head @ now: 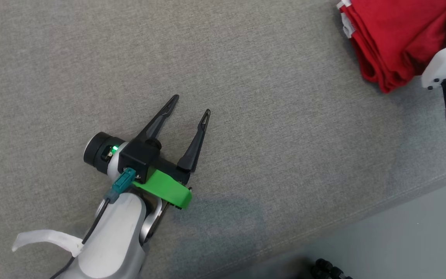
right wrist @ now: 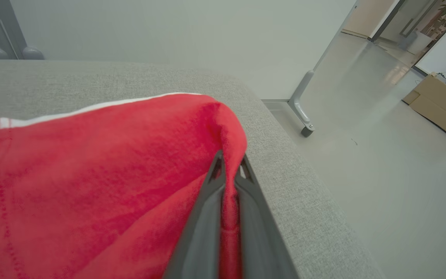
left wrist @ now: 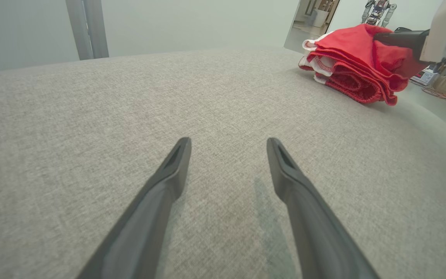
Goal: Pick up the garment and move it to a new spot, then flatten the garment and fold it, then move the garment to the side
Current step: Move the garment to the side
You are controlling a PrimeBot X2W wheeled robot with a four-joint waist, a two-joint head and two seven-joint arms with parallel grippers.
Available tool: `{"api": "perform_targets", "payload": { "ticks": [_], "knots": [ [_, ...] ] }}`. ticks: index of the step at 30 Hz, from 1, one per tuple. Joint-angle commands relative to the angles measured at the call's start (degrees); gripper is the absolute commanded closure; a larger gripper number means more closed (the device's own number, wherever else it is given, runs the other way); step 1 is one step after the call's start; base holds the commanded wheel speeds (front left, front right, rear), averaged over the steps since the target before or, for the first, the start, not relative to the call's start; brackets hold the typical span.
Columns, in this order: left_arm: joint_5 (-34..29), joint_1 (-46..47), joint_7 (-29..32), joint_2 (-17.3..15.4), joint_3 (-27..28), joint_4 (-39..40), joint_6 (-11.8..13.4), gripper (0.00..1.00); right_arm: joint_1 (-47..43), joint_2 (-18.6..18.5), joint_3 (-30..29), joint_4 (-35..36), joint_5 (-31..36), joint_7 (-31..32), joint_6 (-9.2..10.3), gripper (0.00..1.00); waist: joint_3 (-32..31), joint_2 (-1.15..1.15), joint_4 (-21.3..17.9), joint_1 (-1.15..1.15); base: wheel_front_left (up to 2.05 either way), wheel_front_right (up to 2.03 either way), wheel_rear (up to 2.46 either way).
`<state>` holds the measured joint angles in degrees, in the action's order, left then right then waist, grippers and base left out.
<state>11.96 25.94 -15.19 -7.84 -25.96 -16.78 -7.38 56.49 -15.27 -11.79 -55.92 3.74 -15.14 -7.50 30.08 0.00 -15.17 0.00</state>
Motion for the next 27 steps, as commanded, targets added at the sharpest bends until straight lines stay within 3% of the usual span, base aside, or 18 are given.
{"api": "perform_targets", "payload": {
  "ticks": [1,5,6,7,8,14,18,21,23,24,27],
  "knots": [
    [-0.33,0.3,0.1,-0.66,-0.02,-0.37,-0.11,0.0,0.59,-0.7,-2.08,0.18,1.83,0.0,0.04,1.0,2.65,0.0,2.89,0.0,0.0,0.0,0.0],
    [-0.37,0.2,0.11,-0.8,-0.21,-0.24,0.0,0.0,0.63,-0.79,-10.92,3.03,9.18,0.0,0.04,1.0,2.75,0.0,3.8,0.0,0.0,0.0,0.0],
    [-0.4,0.24,0.12,-0.83,-0.19,-0.29,0.0,0.0,0.47,-0.58,-12.46,4.39,11.25,0.0,0.04,0.84,2.77,0.0,3.95,0.0,0.0,0.0,0.0],
    [-0.37,0.33,0.12,-0.82,-0.16,-0.35,0.0,0.0,0.31,-0.07,-14.08,5.48,13.02,0.0,0.04,0.16,2.8,0.0,4.09,0.0,0.0,0.0,0.0],
    [-0.36,0.39,0.13,-0.8,-0.1,-0.45,0.0,0.0,0.04,0.58,-15.51,5.52,14.83,0.0,0.04,0.0,2.75,0.0,4.21,0.0,0.0,0.0,0.0],
    [0.18,0.2,0.15,0.17,0.17,-1.25,0.0,0.0,-0.57,2.15,-23.32,7.79,23.86,0.01,0.04,0.0,1.11,0.0,5.18,0.0,0.0,0.0,0.0],
    [0.21,-0.01,0.11,0.9,0.89,-1.41,0.0,0.0,-0.85,4.21,-23.45,11.53,23.72,0.01,0.04,0.0,-0.4,0.0,5.74,0.0,0.0,0.0,0.0],
    [-0.02,-0.47,0.09,1.82,2.17,-1.54,0.0,0.0,-2.27,6.61,-19.36,14.26,19.07,0.0,0.04,0.0,-2.65,0.0,6.41,0.0,0.0,0.0,0.0],
    [-0.39,-1.34,0.08,2.71,4.18,-1.9,-0.01,0.0,-5.47,8.38,-13.01,17.29,13.59,0.01,0.04,0.0,-5.06,0.0,6.97,0.0,0.0,0.0,0.0],
    [-0.62,-2.66,0.08,3.08,7.19,-2.79,-0.01,0.0,-9.51,9.66,-6.58,19.92,8.79,0.01,0.04,0.0,-7.6,0.0,7.59,0.0,0.0,0.0,0.0],
    [-1.04,-4.3,0.08,3.8,10.1,-4.05,0.02,0.0,-14.15,10.52,-1.54,21.5,4.27,0.01,0.04,0.0,-10.68,0.0,8.76,0.0,0.0,0.0,0.0]
  ]
}}
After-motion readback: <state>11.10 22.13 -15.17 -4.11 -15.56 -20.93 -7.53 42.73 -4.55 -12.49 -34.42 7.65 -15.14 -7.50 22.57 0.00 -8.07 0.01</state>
